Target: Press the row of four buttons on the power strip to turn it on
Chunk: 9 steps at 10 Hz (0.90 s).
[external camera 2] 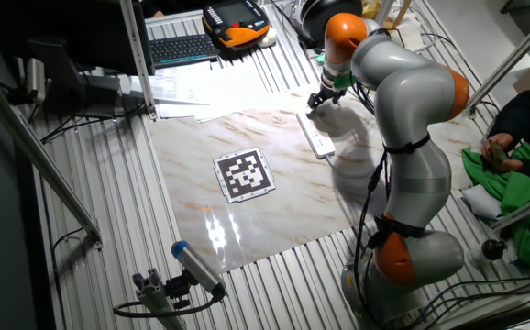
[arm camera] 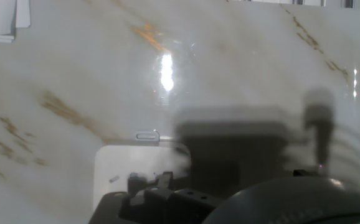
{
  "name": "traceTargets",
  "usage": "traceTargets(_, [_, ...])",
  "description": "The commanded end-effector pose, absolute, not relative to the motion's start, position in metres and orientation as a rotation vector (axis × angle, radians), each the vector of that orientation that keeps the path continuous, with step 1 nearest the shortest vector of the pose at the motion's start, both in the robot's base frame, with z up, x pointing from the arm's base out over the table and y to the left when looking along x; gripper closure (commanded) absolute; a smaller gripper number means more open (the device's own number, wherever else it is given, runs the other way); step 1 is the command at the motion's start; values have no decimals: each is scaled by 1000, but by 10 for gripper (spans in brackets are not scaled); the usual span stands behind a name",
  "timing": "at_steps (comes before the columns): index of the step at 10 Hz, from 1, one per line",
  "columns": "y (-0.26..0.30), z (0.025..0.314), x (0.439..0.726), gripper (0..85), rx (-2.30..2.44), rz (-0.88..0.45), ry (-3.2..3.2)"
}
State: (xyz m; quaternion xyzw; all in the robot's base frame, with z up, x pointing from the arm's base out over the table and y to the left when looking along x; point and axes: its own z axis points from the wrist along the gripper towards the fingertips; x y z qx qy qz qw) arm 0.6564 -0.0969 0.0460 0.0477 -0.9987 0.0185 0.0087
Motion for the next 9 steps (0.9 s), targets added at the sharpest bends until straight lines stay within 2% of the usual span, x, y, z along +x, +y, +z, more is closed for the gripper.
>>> traceTargets(1, [-96,44,655,0,149,57,-3126])
traceTargets(9, [-101,33,649,0,160,36,-3140])
